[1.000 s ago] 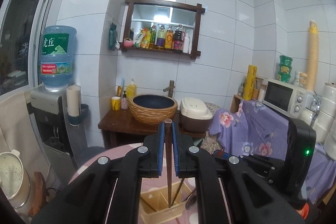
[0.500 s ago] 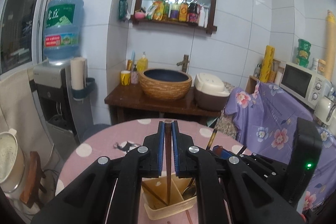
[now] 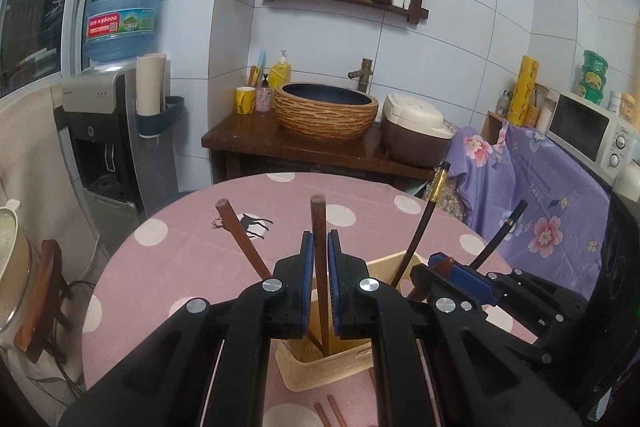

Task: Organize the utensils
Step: 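Lower the spoon and chopstick into the beige holder and open both tools, then withdraw both open tools from the holder back to the loose utensils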

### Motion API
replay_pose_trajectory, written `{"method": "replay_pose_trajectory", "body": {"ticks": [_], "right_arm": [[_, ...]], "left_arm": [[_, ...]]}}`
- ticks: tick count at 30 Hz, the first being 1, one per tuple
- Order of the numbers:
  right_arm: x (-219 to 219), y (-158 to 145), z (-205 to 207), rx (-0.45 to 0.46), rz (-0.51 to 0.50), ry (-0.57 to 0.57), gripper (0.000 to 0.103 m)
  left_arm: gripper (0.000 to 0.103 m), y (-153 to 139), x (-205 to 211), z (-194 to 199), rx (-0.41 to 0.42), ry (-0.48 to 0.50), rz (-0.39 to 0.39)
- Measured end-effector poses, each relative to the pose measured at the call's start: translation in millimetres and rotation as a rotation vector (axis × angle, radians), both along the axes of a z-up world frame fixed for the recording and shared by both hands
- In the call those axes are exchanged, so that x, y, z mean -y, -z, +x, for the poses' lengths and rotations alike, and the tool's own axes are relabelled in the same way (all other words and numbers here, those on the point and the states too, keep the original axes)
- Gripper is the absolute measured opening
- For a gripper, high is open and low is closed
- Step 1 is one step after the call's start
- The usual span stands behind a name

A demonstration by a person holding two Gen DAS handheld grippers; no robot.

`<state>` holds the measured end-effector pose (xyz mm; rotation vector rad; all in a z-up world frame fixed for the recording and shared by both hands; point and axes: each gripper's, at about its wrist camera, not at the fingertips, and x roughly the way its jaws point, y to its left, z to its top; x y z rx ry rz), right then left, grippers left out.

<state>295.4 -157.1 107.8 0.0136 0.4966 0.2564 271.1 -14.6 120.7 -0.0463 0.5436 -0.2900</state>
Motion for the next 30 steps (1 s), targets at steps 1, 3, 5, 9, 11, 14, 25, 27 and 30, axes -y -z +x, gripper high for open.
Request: {"method": "replay_pose_trajectory", "body": {"ticks": [1,3,5,9,11,14,25,27,30], "right_arm": [[0,3,0,-0.006,0.001,-0.001,0.016],[-1,6,-2,0.014,-0.009,-0.001,0.016],[-3,7,-4,0.020,-0.018,-0.006,0.016],[-1,6,-9,0.041,-0.018,-0.007,0.017],[2,6,-13,0.051,-0.017,-0.004,0.022],[5,5,-26,0.071,-0.007,-0.008,0.035],[13,17,-86,0.106,-0.047,-0.039,0.065],[18,23,-94,0.078,-0.027,-0.041,0.066],[23,35,-101,0.030,-0.010,-0.035,0.067]], "left_arm": [[0.008,2,0,0,-0.003,0.000,0.000],[0.008,4,0,1,-0.010,0.000,-0.006],[0.008,5,-1,-1,-0.004,-0.002,-0.010],[0.014,1,-5,-11,0.013,0.000,-0.031],[0.033,-2,-9,-19,0.033,-0.011,-0.039],[0.051,-7,-16,-37,0.080,-0.026,-0.044],[0.090,22,-34,-84,0.055,-0.031,-0.045],[0.091,33,-35,-89,0.032,-0.026,-0.039],[0.093,51,-34,-94,-0.010,-0.027,-0.031]]}}
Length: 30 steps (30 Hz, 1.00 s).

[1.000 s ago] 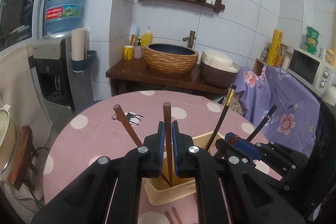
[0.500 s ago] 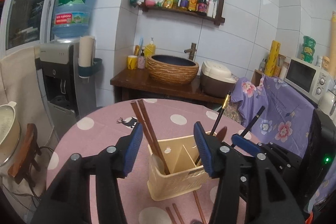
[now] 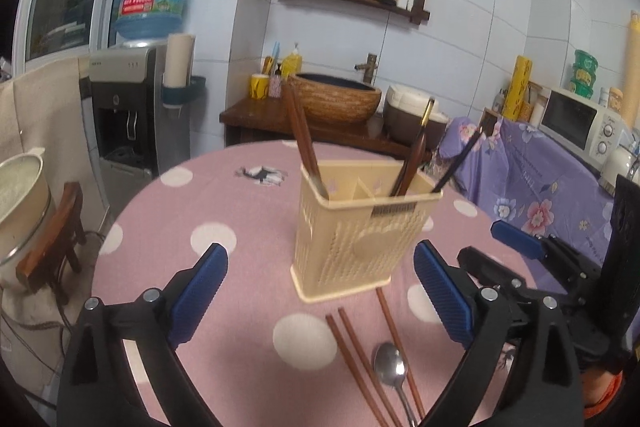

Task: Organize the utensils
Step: 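Withdraw both open tools from the holder back to the loose utensils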

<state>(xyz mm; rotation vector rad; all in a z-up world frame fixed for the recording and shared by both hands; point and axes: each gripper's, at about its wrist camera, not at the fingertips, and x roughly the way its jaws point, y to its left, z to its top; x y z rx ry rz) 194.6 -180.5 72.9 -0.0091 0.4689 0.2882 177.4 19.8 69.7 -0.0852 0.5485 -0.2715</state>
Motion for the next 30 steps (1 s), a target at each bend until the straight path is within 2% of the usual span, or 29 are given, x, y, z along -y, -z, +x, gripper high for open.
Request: {"method": "replay_pose_trajectory", "body": {"ticks": [8,14,22,30], "right_arm": [[15,43,-11,-0.134,0.028,0.048,0.067],[23,69,-18,-0.200,0.036,0.075,0.067],[28,92,-25,-0.258,0.046,0.089,0.067],[21,102,-36,-0.274,0.040,0.076,0.067]], "left_arm": [[0.093,46,-2,-11,-0.109,-0.014,0.017],[0.093,71,-4,-16,-0.166,-0.035,0.044],[0.093,96,-6,-23,-0.220,-0.041,0.068],[0.093,109,-10,-27,-0.247,-0.055,0.077]]}}
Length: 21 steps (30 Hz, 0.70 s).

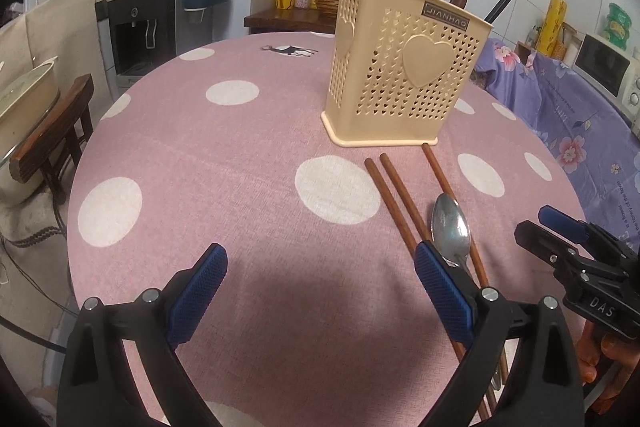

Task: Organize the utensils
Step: 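Withdraw both open tools from the holder back to the loose utensils, then position both open tools over two loose wooden chopsticks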

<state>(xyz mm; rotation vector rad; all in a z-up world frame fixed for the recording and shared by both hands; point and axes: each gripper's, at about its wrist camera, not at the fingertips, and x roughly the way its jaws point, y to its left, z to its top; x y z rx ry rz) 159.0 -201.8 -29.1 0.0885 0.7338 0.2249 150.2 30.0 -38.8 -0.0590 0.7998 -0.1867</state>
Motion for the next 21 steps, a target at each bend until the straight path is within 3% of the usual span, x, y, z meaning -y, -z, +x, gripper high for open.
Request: {"method": "replay_pose_trajectory", "body": {"ticks": [10,21], "right_arm": [[0,9,-3,-0.029,-0.003,0.024,0.067],[-24,15,1,-0.066,-0.057,-0.043,0.064]], "left_arm": [[0.093,9,-1,-5,-0.017,0.002,-0.006],[0.092,9,0,-4,-0.016,0.007,0.001]]}}
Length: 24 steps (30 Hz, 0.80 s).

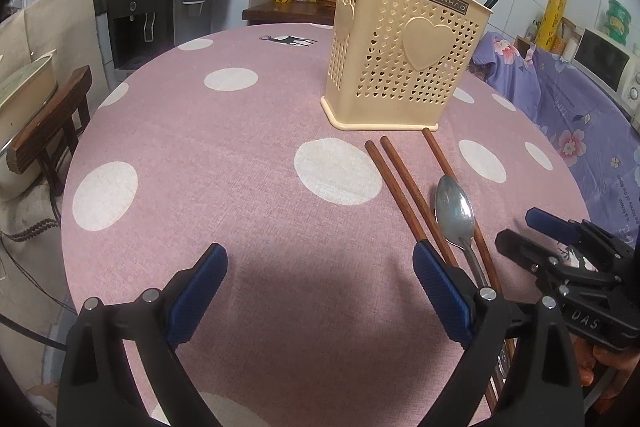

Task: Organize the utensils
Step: 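Position both open tools over two loose wooden chopsticks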

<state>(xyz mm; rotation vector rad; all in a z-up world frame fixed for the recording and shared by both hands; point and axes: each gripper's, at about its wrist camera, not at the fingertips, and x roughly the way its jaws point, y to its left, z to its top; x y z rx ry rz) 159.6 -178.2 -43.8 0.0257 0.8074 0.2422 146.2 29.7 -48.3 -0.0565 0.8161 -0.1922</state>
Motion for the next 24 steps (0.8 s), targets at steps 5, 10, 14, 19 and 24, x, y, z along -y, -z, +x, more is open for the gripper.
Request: {"method": "replay_pose_trajectory", "body": {"ticks": [5,10,14,19,24], "right_arm": [[-12,6,1,-0.033,-0.060,-0.006,0.058],[-20,9,-2,-0.036,-0.105,0.000,0.054],[-17,8,-3,-0.043,-0.120,0.008,0.047],[4,9,-1,-0.054,-0.116,0.055,0.046],[26,10,-1,-0.063,-0.090,0.098,0.046]], "left_arm": [[0.092,-1,0,1,0.000,-0.001,-0.004],[0.092,-2,3,0,0.004,0.004,-0.005],[0.092,-1,8,0,0.001,0.016,0.004],[0.092,0,20,3,-0.010,0.036,0.020],[0.091,2,38,6,-0.015,0.072,0.069]]}}
